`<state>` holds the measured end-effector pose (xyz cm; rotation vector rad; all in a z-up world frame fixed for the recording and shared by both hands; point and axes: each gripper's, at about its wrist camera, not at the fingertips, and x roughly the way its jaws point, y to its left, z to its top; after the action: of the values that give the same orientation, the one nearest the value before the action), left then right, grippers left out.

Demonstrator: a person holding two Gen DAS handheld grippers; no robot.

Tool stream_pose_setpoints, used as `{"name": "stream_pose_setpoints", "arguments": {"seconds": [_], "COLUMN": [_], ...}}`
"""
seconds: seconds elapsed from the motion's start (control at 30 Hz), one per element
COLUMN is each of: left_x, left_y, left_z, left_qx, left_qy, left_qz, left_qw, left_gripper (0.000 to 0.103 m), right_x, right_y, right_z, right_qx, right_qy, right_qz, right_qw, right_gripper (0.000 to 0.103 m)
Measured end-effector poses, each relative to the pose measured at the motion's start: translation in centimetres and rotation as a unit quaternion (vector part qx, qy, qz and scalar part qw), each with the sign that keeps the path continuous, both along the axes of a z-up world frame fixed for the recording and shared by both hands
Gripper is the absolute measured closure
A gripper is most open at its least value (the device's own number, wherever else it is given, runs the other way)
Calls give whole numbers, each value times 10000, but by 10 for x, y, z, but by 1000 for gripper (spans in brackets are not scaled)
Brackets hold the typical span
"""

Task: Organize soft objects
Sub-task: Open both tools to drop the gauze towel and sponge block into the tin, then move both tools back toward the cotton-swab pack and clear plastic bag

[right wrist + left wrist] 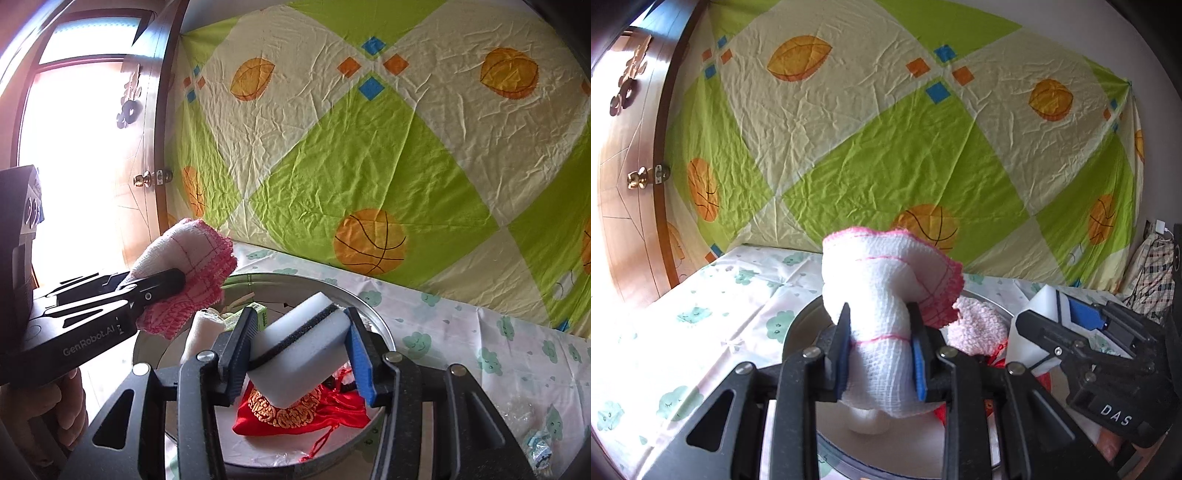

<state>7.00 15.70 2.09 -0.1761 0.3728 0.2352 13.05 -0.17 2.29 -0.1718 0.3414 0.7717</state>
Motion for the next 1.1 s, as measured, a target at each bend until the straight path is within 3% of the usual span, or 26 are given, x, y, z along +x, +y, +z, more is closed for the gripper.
{"name": "stream_pose_setpoints", "arguments": {"seconds": [0.13, 0.3, 0.4, 0.47, 0.53, 0.63, 0.9, 1.1], "left_x": [26, 43, 43, 41, 37, 30, 22, 22], "left_y": [16, 19, 20, 20, 21, 17, -1, -34], "left_z": [-3, -8, -10, -10, -9, -7, -3, -2], "left_qx": [-270, -178, -97, -17, 41, 148, 299, 406], "left_qy": [391, 716, 732, 733, 665, 554, 475, 481], "left_qz": [-108, -93, 34, 171, 273, 346, 370, 98], "left_qw": [9988, 9972, 9973, 9972, 9974, 9978, 9977, 9980], "left_gripper": [78, 73, 56, 24, 13, 5, 1, 1], "right_x": [17, 30, 34, 35, 32, 29, 20, 13], "right_y": [21, 40, 45, 47, 44, 32, 0, -45], "right_z": [-3, -7, -11, -15, -16, -14, -10, -8], "right_qx": [-227, -451, -484, -559, -589, -471, -408, -281], "right_qy": [184, 271, 388, 417, 294, 296, 224, 145], "right_qz": [28, 49, 78, 57, -66, -139, -401, -680], "right_qw": [9996, 9986, 9980, 9975, 9978, 9984, 9981, 9972], "right_gripper": [52, 52, 45, 35, 24, 20, 18, 18]}}
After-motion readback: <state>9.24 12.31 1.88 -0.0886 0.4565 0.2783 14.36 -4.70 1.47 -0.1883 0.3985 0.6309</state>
